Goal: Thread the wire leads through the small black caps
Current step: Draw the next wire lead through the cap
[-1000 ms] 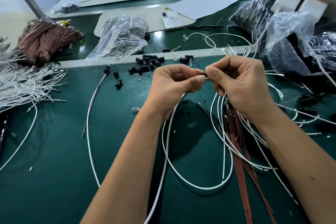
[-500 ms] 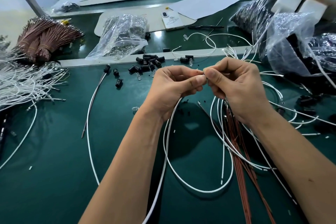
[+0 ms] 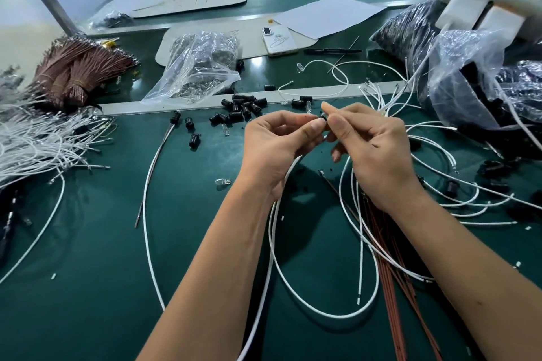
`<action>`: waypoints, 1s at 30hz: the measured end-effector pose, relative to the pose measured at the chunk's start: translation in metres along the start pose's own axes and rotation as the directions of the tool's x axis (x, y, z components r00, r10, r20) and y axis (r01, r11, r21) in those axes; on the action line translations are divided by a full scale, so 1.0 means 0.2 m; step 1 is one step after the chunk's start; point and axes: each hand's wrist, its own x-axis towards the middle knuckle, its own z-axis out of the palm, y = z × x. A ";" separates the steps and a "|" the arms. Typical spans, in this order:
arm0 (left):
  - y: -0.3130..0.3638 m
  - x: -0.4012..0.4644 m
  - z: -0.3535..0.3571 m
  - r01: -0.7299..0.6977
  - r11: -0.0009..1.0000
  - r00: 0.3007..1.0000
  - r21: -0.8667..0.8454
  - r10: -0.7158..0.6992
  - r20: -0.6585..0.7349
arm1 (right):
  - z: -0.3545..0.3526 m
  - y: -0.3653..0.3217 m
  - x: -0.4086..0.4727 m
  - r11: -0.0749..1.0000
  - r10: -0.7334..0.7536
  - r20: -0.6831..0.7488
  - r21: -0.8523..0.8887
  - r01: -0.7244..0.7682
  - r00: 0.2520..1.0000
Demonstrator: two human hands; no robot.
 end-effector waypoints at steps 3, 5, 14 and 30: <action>0.02 0.00 0.00 -0.095 0.990 0.995 0.103 0.093 0.022 | 0.00 -0.03 0.02 0.956 0.188 0.017 0.228 -0.187 0.982; 0.04 0.00 0.03 -0.153 0.975 0.988 0.159 0.145 0.060 | -0.01 -0.06 0.04 0.925 0.253 0.034 0.285 -0.252 0.967; 0.22 -0.09 -0.09 0.034 0.902 0.991 0.431 -0.086 0.102 | -0.04 -0.22 0.27 0.739 0.360 -0.030 0.619 -0.265 0.933; 0.59 -0.31 -0.95 0.492 0.159 0.867 0.856 -0.174 -0.467 | 0.98 -0.21 0.42 0.815 0.491 0.208 0.233 -0.530 0.846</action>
